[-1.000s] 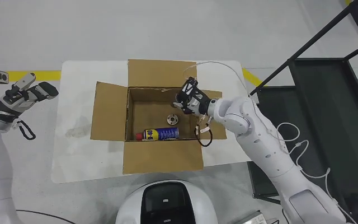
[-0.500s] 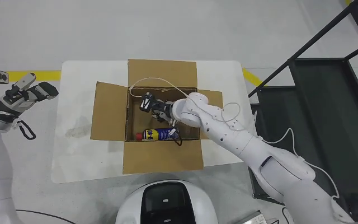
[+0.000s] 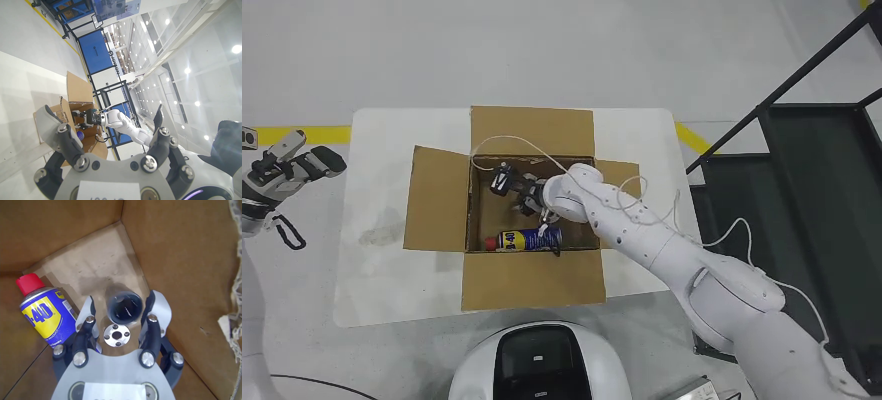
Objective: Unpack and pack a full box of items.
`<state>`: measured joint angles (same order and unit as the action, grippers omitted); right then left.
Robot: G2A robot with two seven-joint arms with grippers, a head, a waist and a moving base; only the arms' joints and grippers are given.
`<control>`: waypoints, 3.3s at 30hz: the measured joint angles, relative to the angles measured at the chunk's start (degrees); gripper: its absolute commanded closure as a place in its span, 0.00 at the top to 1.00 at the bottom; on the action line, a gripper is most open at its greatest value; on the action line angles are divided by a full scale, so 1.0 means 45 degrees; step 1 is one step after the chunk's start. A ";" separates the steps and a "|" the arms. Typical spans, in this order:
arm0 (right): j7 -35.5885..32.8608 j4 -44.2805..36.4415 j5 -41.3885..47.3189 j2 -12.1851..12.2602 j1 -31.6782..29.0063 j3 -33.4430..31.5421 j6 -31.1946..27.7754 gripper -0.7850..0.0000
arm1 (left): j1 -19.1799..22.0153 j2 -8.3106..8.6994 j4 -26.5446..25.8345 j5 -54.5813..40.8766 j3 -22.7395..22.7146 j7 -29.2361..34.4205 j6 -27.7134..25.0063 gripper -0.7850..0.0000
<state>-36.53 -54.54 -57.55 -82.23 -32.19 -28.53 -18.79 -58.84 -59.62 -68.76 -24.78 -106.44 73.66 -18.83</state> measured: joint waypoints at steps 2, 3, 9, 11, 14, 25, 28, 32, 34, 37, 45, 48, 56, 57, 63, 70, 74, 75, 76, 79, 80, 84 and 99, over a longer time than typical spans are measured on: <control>0.0061 -0.0255 0.0173 0.0117 -0.0099 -0.0337 -0.0225 1.00 | 0.0000 0.0000 0.0000 0.0000 0.0000 0.0000 0.0000 1.00; 0.0056 -0.0457 0.0215 0.0200 -0.0169 -0.0508 -0.0363 1.00 | 0.0000 0.0000 0.0000 0.0000 0.0000 0.0000 0.0000 1.00; -0.0488 -0.3005 0.1301 0.1226 -0.1469 -0.2610 -0.1960 1.00 | -0.0243 0.0009 -0.0312 0.0142 0.0182 -0.0432 0.0185 1.00; -0.1077 -0.4322 0.1867 0.1711 -0.2313 -0.3687 -0.2616 1.00 | -0.0286 0.0036 -0.0292 0.0230 0.0333 -0.0493 0.0273 1.00; -0.2111 -0.6213 0.3009 0.2349 -0.3741 -0.5344 -0.3294 1.00 | -0.0108 0.0069 0.0092 0.0499 0.0686 -0.0433 0.0250 1.00; -0.4481 -0.9443 0.8890 0.3521 -0.7498 -0.9797 -0.3223 1.00 | 0.1473 -0.0042 0.3041 0.1322 0.2809 0.0164 -0.0916 1.00; -0.4486 -0.9434 0.9205 0.3527 -0.7517 -0.9839 -0.3191 1.00 | 0.2017 -0.0158 0.3794 0.1247 0.3511 0.0466 -0.1261 1.00; -0.4482 -0.9431 0.8962 0.3524 -0.7505 -0.9820 -0.3200 1.00 | 0.2734 -0.0362 0.4623 0.0931 0.4455 0.0915 -0.1507 1.00; -0.4482 -0.9431 0.8974 0.3525 -0.7506 -0.9821 -0.3200 1.00 | 0.2998 -0.0455 0.4840 0.0643 0.4824 0.1173 -0.1461 1.00; -0.4482 -0.9432 0.8976 0.3525 -0.7506 -0.9822 -0.3200 1.00 | 0.3383 -0.0611 0.5072 0.0050 0.5394 0.1393 -0.1234 1.00; -0.3923 -0.9522 0.9423 0.3730 -0.7947 -1.0693 -0.2865 1.00 | 0.4221 -0.0831 0.4866 -0.1297 0.6376 0.2022 -0.0605 1.00; -0.3919 -0.9020 1.0203 0.3928 -0.8470 -1.1872 -0.2653 1.00 | 0.4317 -0.0853 0.4379 -0.1656 0.6678 0.2319 -0.0306 1.00; -0.3610 -0.7117 1.1896 0.4276 -0.9447 -1.4073 -0.2287 1.00 | 0.4976 -0.1159 0.4329 -0.1272 0.8278 0.2178 -0.0446 1.00; -0.3510 -0.6947 1.1948 0.4287 -0.9466 -1.4119 -0.2308 1.00 | 0.5072 -0.1213 0.4383 -0.1088 0.8510 0.2056 -0.0570 1.00; -0.2889 -0.5434 1.1983 0.4314 -0.9171 -1.3971 -0.2072 1.00 | 0.5366 -0.1612 0.4445 -0.0706 0.9986 0.1577 -0.1045 1.00; -0.2995 -0.3564 1.1690 0.4275 -0.8431 -1.3109 -0.1937 1.00 | 0.5453 -0.1793 0.4512 -0.0556 1.0932 0.1303 -0.1320 1.00; -0.3731 -0.3302 1.2745 0.4244 -0.8425 -1.2733 -0.2551 1.00 | 0.5464 -0.1769 0.4671 -0.0280 1.1218 0.1145 -0.1477 1.00; -0.3970 -0.3325 1.3256 0.4234 -0.8453 -1.2687 -0.2788 1.00 | 0.5481 -0.1755 0.4736 -0.0154 1.1265 0.1074 -0.1550 1.00; -0.4208 -0.3372 1.3762 0.4235 -0.8488 -1.2681 -0.3033 1.00 | 0.5500 -0.1742 0.4812 -0.0016 1.1309 0.0981 -0.1645 1.00; -0.4907 -0.3962 1.4549 0.4332 -0.8635 -1.2879 -0.3814 1.00 | 0.5540 -0.1720 0.5080 0.0112 1.1396 0.0767 -0.1855 1.00; -0.5073 -0.4459 1.4445 0.4379 -0.8754 -1.2980 -0.4066 1.00 | 0.5553 -0.1714 0.5184 0.0020 1.1396 0.0727 -0.1895 1.00; -0.5549 -0.6529 1.4470 0.4508 -0.9289 -1.3116 -0.4307 1.00 | 0.5580 -0.1692 0.5509 -0.0285 1.1373 0.0607 -0.2016 1.00; -0.5534 -0.6651 1.3218 0.3924 -0.6151 -0.8426 -0.3242 1.00 | 0.5628 -0.1161 0.5983 -0.1231 1.0058 0.0144 -0.2477 1.00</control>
<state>-61.43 -84.47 1.93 -64.57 -59.87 -66.45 -33.38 -33.51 -64.85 -41.84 -30.32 -61.17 74.31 -29.98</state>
